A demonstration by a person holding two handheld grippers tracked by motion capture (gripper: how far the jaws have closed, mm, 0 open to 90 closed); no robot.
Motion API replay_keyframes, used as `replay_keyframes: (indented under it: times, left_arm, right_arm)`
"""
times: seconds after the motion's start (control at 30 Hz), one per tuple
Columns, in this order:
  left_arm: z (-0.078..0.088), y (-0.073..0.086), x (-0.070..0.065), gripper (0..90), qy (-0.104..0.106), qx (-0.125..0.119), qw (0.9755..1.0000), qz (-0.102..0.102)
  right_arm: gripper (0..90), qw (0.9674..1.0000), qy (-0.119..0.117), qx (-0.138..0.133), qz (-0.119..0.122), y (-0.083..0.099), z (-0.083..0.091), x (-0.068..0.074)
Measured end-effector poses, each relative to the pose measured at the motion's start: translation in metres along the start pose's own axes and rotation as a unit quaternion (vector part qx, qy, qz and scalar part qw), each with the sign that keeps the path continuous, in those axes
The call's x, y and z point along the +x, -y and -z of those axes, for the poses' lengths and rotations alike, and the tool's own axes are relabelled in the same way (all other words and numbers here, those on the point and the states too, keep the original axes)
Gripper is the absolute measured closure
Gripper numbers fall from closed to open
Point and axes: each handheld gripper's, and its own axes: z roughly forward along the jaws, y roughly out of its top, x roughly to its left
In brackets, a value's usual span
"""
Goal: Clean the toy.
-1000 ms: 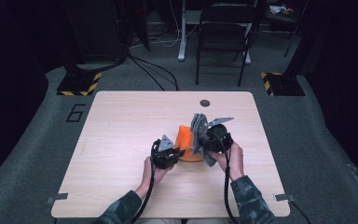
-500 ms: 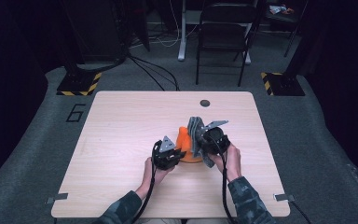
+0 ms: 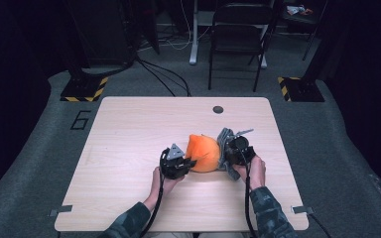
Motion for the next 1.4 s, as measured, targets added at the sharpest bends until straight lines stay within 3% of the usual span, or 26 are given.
replay_keyframes:
  times: [0.13,0.37,0.47,0.53,0.63,0.73,0.77,0.83,0.87,0.93,1.1,1.2,1.27,1.4]
  left_arm:
    - [0.000,0.001,0.002,78.7,0.001,0.001,1.0000,0.001]
    - [0.000,0.002,0.005,78.7,-0.002,-0.002,0.9999,0.010]
    - [0.000,0.002,0.006,78.5,-0.001,-0.002,0.9999,0.013]
    - [0.000,0.002,0.006,78.1,-0.004,-0.004,0.9998,0.016]
    - [-0.001,0.003,0.007,77.5,-0.006,-0.006,0.9998,0.018]
    - [-0.001,0.003,0.008,76.4,-0.008,-0.007,0.9998,0.018]
    - [0.000,0.002,0.009,75.9,-0.011,-0.003,0.9999,0.010]
    - [0.001,0.002,0.009,74.6,-0.014,-0.004,0.9998,0.012]
    - [0.001,0.002,0.009,72.7,-0.019,-0.002,0.9998,0.008]
    - [0.003,-0.001,0.009,64.6,-0.025,0.001,0.9997,0.001]
    - [0.003,-0.002,0.005,45.8,-0.023,0.014,0.9995,-0.019]
    - [-0.003,0.000,0.000,43.2,-0.033,0.019,0.9985,-0.038]
    - [-0.006,0.003,-0.001,51.5,-0.037,0.023,0.9976,-0.054]
    - [-0.006,0.004,-0.001,70.9,-0.034,0.019,0.9978,-0.054]
  right_arm:
    - [77.3,0.9999,-0.004,0.009,-0.008,0.004,-0.009,-0.005]
    - [77.2,0.9987,-0.031,0.017,-0.038,0.011,-0.022,-0.010]
    - [77.1,0.9989,-0.028,0.022,-0.030,0.011,-0.021,-0.012]
    - [77.2,0.9992,-0.015,0.021,-0.031,0.008,-0.014,-0.014]
    - [77.2,0.9992,-0.014,-0.011,-0.036,0.001,0.008,-0.017]
    - [77.1,0.9983,-0.030,-0.045,-0.021,-0.009,0.029,-0.007]
    - [77.2,0.9981,-0.038,-0.048,-0.010,-0.012,0.033,-0.001]
    - [77.1,0.9978,-0.062,-0.024,0.006,-0.016,0.031,0.013]
    - [77.1,0.9976,-0.065,-0.014,0.017,-0.017,0.028,0.019]
    - [77.2,0.9985,-0.047,-0.009,0.028,-0.016,0.021,0.026]
    - [77.2,0.9985,-0.051,-0.017,0.009,-0.013,0.017,0.017]
    - [77.2,0.9984,-0.053,-0.020,0.005,-0.012,0.015,0.014]
    - [77.2,0.9986,-0.049,-0.020,0.005,-0.011,0.013,0.014]
    - [77.1,0.9986,-0.050,-0.020,-0.001,-0.011,0.012,0.014]
